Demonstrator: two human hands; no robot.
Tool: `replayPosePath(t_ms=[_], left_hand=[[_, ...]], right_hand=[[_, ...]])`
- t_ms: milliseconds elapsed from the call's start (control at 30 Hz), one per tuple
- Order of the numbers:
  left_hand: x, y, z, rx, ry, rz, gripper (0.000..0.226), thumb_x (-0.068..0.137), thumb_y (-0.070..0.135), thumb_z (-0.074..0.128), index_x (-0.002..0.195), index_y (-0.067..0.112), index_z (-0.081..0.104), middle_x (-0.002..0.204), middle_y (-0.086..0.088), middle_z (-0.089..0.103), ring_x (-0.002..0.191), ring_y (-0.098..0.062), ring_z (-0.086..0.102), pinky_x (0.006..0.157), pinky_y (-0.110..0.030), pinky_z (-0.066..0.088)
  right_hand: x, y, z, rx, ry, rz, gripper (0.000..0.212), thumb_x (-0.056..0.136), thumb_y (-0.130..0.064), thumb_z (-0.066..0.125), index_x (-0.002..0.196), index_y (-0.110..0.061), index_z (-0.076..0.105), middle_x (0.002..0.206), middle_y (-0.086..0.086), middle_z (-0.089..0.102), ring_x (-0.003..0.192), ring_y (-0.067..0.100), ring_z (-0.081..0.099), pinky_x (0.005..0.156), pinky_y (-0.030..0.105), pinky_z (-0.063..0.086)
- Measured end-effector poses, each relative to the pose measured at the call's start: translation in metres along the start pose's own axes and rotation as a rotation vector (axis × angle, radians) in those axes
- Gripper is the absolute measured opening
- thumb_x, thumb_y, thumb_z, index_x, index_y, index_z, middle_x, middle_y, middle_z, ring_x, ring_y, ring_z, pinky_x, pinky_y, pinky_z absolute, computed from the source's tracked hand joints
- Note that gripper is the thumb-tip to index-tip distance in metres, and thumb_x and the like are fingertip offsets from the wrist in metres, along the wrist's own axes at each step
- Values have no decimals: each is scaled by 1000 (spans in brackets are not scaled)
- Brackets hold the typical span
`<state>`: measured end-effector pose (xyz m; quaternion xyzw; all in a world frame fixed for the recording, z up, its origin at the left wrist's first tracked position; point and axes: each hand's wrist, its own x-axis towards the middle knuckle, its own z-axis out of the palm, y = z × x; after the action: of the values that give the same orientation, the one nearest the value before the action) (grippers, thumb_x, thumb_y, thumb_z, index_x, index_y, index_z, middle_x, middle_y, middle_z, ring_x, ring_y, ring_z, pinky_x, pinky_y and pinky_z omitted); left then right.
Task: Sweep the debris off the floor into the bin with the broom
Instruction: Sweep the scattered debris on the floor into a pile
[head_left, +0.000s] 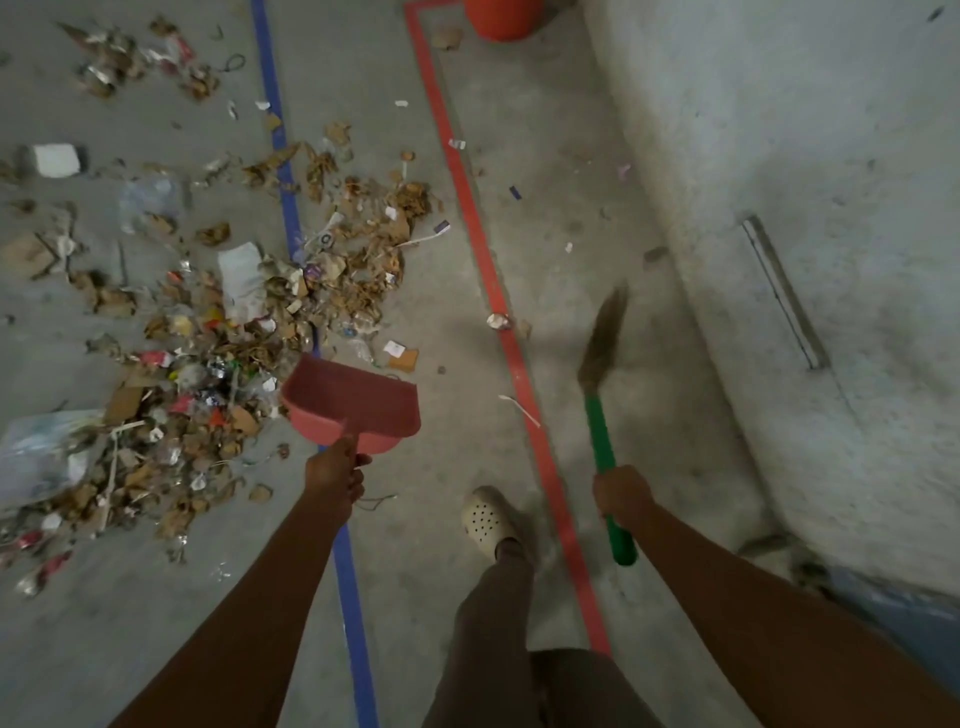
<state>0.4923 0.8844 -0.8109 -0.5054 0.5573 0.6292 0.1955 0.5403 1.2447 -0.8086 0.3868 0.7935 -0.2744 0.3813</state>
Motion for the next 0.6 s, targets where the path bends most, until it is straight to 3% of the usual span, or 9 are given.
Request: replayPosePath(t_ms=[33, 67, 167, 233, 333, 433, 600], left_hand=[[1, -5, -6, -5, -3, 9, 29, 100, 28, 57, 82, 6, 52, 75, -13, 52, 29, -7, 26, 35, -12, 20], [1, -10, -12, -11, -9, 17, 29, 101, 27, 56, 81, 6, 51, 75, -13, 52, 28, -7, 26, 35, -12, 20], [-2, -26, -35, -1, -35, 39, 30, 101, 28, 55, 80, 7, 51, 75, -12, 52, 27, -7, 26, 34, -11, 20], [-8, -36, -54, 32, -31, 48, 33, 100, 30, 58, 78, 7, 50, 74, -12, 52, 27, -7, 26, 33, -12, 20], [-22, -48, -85, 84, -21, 48, 36, 98, 31, 60, 75, 7, 49, 73, -12, 53, 29, -7, 27, 34, -12, 21], [-33, -58, -115, 62, -15, 42, 34, 99, 32, 59, 77, 8, 50, 71, -10, 52, 30, -7, 26, 34, -12, 21], [-37, -58, -146, 65, -12, 24, 35, 97, 35, 61, 77, 9, 49, 70, -10, 52, 31, -7, 26, 35, -12, 20]], right_hand=[[-6, -3, 9, -48, -37, -32, 26, 101, -15, 46, 107, 1, 64, 95, 13, 58, 105, 33, 64, 81, 34, 50], [-8, -4, 21, -86, -41, -86, 29, 101, -17, 47, 114, 3, 63, 98, 15, 60, 107, 33, 64, 78, 33, 48], [-25, -9, 59, -253, -21, -254, 35, 99, -28, 53, 116, 1, 63, 99, 11, 68, 89, 26, 67, 69, 27, 49], [-44, -10, 82, -346, -20, -355, 37, 100, -35, 52, 113, -2, 63, 102, 10, 71, 88, 24, 68, 73, 29, 53], [-82, -4, 106, -286, 5, -421, 34, 100, -37, 52, 111, -7, 62, 98, 5, 67, 91, 21, 66, 72, 25, 46], [-115, 19, 123, -95, 36, -344, 30, 99, -34, 52, 114, -9, 59, 94, 3, 63, 91, 24, 66, 73, 31, 50], [-136, 70, 134, 124, 140, -69, 27, 101, -30, 49, 104, -6, 62, 75, 2, 58, 59, 13, 54, 46, 24, 39]])
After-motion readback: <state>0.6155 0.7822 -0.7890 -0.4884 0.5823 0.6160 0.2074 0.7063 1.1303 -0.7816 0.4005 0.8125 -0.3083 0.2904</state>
